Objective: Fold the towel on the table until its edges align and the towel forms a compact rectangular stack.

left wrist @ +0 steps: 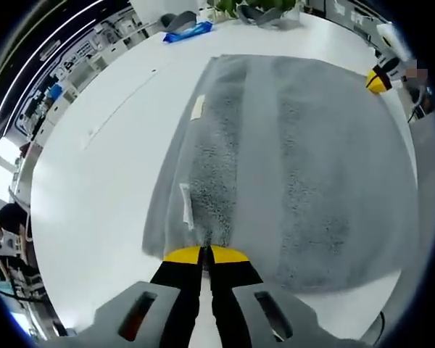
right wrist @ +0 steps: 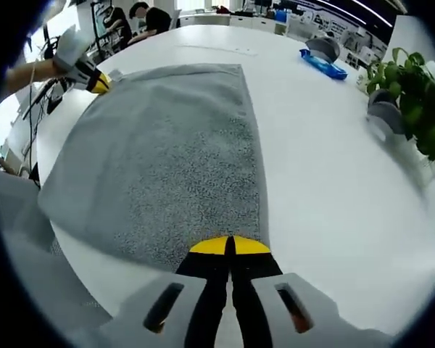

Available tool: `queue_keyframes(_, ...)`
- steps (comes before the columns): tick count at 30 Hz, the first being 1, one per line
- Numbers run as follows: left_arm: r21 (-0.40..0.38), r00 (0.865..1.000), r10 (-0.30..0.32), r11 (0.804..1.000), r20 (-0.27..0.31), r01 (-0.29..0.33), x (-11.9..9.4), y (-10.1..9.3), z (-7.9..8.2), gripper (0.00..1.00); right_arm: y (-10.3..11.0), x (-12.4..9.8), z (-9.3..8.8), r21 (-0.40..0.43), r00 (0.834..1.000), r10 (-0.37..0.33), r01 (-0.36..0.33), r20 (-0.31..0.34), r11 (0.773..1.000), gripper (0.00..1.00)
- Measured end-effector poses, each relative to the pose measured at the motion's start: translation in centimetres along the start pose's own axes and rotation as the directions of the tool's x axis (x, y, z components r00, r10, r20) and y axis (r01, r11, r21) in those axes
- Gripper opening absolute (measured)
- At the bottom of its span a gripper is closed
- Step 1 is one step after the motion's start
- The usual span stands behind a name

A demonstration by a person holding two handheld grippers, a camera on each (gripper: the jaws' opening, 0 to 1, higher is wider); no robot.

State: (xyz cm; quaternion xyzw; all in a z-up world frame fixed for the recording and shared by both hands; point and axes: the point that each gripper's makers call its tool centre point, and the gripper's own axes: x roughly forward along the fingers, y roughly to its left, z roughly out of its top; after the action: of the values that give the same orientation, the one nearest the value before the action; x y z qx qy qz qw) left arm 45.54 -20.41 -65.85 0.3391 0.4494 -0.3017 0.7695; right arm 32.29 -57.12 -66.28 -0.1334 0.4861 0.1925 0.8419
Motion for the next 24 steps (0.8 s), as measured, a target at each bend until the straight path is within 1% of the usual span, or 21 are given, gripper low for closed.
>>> queue_keyframes(6, 0.005, 1.0, -0.006, 1.0, 0.012, 0.005, 0.4, 0.5, 0.8, 0.03, 1.0, -0.5, -0.8, -0.036, 1.0, -0.005, 0.005, 0.002, 0.999, 0.0)
queue_keyframes(13, 0.02, 1.0, -0.013, 1.0, 0.017, 0.012, 0.9, 0.9, 1.6, 0.03, 2.2, -1.0, -1.6, -0.034, 1.0, 0.013, -0.012, 0.003, 0.999, 0.0)
queue_keyframes(16, 0.038, 1.0, -0.013, 0.999, 0.022, 0.012, 1.2, 1.3, 2.2, 0.03, 2.7, -1.2, -1.9, -0.037, 1.0, 0.024, -0.024, -0.003, 0.999, 0.0)
queue_keyframes(21, 0.032, 0.999, -0.029, 0.999, 0.025, 0.028, 1.5, 1.8, 2.8, 0.03, 3.3, -1.3, -2.1, -0.08, 0.999, 0.036, -0.037, -0.018, 0.996, 0.0)
queue_keyframes(24, 0.047, 0.999, -0.022, 0.999, 0.028, 0.021, 1.6, 1.8, 3.4, 0.03, 3.6, -1.4, -2.1, -0.13, 0.999, 0.038, -0.039, -0.016, 0.991, 0.0)
